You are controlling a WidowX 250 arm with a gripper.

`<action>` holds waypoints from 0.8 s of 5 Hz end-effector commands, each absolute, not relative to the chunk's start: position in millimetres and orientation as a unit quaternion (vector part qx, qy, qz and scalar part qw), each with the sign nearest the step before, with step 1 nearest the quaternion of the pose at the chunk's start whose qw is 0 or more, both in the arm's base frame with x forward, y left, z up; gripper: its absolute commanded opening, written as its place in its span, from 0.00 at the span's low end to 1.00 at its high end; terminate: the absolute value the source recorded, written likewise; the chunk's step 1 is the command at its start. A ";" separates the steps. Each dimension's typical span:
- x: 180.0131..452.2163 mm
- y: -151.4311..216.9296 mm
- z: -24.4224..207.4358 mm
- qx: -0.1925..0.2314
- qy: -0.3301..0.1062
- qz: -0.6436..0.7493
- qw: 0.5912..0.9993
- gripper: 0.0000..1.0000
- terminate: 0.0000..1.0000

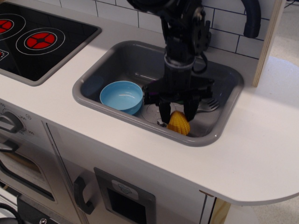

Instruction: Take corn out of bowl sink

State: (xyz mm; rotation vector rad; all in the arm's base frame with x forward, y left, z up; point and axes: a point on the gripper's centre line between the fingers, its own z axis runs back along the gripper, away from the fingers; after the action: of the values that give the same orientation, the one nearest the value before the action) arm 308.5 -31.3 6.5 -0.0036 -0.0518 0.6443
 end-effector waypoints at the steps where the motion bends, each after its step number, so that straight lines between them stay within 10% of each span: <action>1: 304.2 -35.8 5.7 -0.020 -0.029 0.322 0.946 1.00 0.00; 4: 310.5 -26.2 61.6 -0.050 -0.062 0.321 0.944 1.00 0.00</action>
State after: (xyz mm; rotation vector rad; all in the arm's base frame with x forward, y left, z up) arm 308.2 -29.1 44.9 -0.0803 -0.0688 0.6557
